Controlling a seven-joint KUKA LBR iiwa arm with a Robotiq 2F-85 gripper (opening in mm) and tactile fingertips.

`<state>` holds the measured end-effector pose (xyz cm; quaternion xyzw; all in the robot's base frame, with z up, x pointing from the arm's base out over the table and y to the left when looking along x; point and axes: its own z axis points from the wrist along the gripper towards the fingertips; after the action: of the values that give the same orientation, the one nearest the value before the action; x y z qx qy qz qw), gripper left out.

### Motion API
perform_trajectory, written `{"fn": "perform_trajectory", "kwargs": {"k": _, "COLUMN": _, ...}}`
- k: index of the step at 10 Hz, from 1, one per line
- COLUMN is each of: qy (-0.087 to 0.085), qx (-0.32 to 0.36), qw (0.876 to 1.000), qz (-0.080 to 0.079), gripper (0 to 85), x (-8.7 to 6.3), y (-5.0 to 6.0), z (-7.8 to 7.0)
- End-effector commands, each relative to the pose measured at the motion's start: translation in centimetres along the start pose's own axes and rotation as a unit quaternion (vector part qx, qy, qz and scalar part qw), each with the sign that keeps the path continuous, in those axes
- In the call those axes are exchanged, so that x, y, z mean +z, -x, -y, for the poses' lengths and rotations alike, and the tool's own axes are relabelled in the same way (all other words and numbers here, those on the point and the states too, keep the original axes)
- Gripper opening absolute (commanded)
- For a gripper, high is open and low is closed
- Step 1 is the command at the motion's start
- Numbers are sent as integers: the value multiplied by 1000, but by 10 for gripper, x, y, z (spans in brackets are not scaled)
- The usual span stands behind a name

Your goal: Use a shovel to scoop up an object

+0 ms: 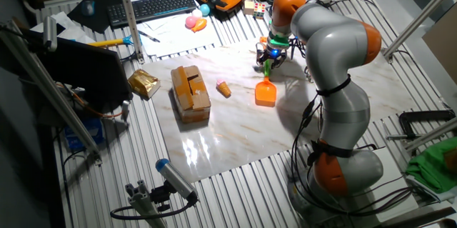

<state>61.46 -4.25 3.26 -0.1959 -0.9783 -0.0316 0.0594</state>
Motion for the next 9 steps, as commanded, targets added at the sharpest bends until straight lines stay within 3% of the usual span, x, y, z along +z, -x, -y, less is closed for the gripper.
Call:
{"fn": "perform_trajectory", "kwargs": {"k": 1, "qy": -1, "qx": 2, "qw": 1000, "qz": -3, "gripper": 537, "x": 1, "y": 0, "z": 0}}
{"fn": "perform_trajectory", "kwargs": {"k": 6, "qy": -1, "qx": 2, "qw": 1000, "qz": -21, "gripper": 497, "x": 1, "y": 1, "z": 1}}
{"fn": "perform_trajectory", "kwargs": {"k": 9, "qy": -1, "qx": -3, "qw": 1000, "qz": -23, "gripper": 480, "x": 1, "y": 2, "z": 3}}
